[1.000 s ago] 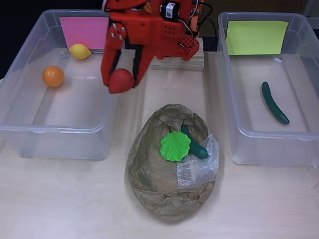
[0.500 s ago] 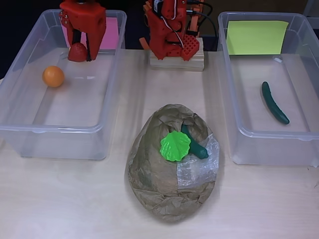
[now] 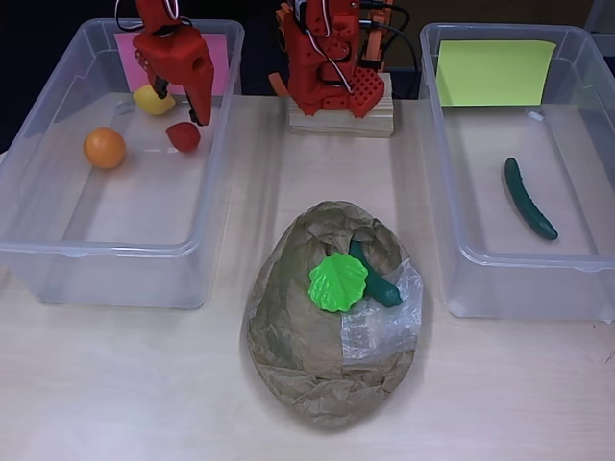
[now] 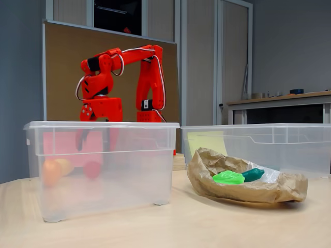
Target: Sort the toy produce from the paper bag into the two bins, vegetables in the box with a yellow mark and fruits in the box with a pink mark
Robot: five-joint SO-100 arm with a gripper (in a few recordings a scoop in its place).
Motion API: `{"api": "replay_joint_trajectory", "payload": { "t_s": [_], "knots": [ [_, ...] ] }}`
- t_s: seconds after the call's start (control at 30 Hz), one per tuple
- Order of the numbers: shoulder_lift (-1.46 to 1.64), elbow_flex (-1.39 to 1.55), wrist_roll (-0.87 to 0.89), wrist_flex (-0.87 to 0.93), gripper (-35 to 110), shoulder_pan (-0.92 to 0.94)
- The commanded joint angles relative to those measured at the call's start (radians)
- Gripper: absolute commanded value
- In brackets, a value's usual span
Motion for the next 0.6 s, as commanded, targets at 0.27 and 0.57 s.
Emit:
{"api": "replay_joint_trajectory", "payload": {
  "t_s": [0.27, 0.57],
  "knots": [
    [0.175, -0.038, -0.089, -0.043, 44, -0.051],
    [0.448, -0.098, -0.267, -0.198, 42, -0.387]
  ]
}}
